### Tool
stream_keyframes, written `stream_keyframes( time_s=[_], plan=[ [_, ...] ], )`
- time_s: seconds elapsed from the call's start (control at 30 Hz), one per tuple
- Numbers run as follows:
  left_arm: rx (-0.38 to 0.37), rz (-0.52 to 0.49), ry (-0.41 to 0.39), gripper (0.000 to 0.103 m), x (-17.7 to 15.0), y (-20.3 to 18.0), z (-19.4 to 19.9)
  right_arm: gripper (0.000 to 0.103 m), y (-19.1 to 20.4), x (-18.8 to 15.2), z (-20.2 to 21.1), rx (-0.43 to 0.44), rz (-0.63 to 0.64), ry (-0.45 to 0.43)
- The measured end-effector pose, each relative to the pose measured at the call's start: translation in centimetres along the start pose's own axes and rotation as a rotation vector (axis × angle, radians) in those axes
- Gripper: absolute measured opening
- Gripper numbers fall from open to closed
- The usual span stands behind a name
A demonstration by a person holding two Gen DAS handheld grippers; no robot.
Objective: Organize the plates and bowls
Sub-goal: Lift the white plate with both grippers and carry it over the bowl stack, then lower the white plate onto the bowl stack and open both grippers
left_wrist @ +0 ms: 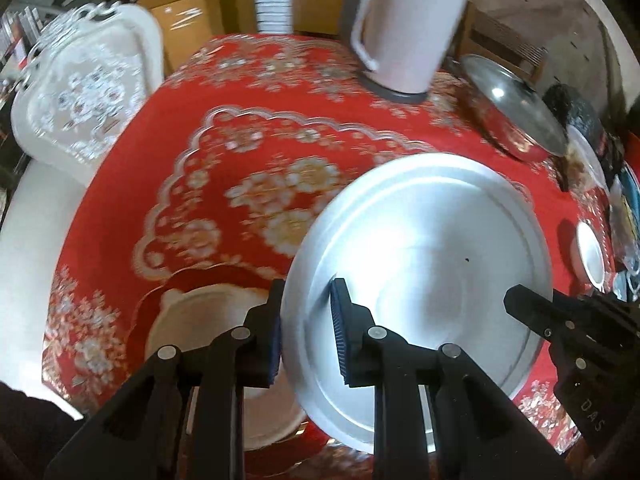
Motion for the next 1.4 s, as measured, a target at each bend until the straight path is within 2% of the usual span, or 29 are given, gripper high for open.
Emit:
stream_keyframes(
  time_s=[0.27, 0.47, 0.93, 1.2, 1.3, 1.37, 1.4],
  plan=[
    [0.015, 0.103, 0.017, 0.02, -1.9, 6.2, -0.3, 0.013, 6.0, 0.4, -2.6, 0.043, 0.093, 0.038],
    [0.03, 0.158, 0.05, 0.02, -3.3, 9.4, -1.9, 0.013, 8.8, -0.2, -5.4, 0.055, 0.138, 0.091],
    [0.052, 0.193, 0.087, 0.021, -4.9, 11.7, -4.7, 0.015, 10.4, -1.1, -9.5, 0.029, 0.18, 0.172],
    [0.051, 0.207, 0.073, 0.022, -4.9, 12.2, -5.3, 0.016, 10.8, -1.4, -9.8, 0.026, 0.186, 0.161],
    [0.043, 0.214, 0.067, 0.023, -5.0, 12.3, -5.2, 0.02, 10.7, -1.3, -9.8, 0.033, 0.178, 0.16],
    [0.048, 0.223, 0.057, 0.023, -5.0, 12.5, -4.9, 0.031, 10.6, -1.2, -9.6, 0.02, 0.176, 0.15],
    [0.052, 0.228, 0.054, 0.026, -5.0, 12.6, -4.7, 0.033, 10.5, -1.2, -9.4, 0.014, 0.176, 0.144]
  ],
)
Point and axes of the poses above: each gripper's, at about its wrist camera, not at the fingertips, and z roughly against the way its jaws point, y to its left, x to its top, the point moved 7 cm from there along -z, roughly the way its jaws point, and after that the axes turned 12 degrees about y, right-handed, at the moved point
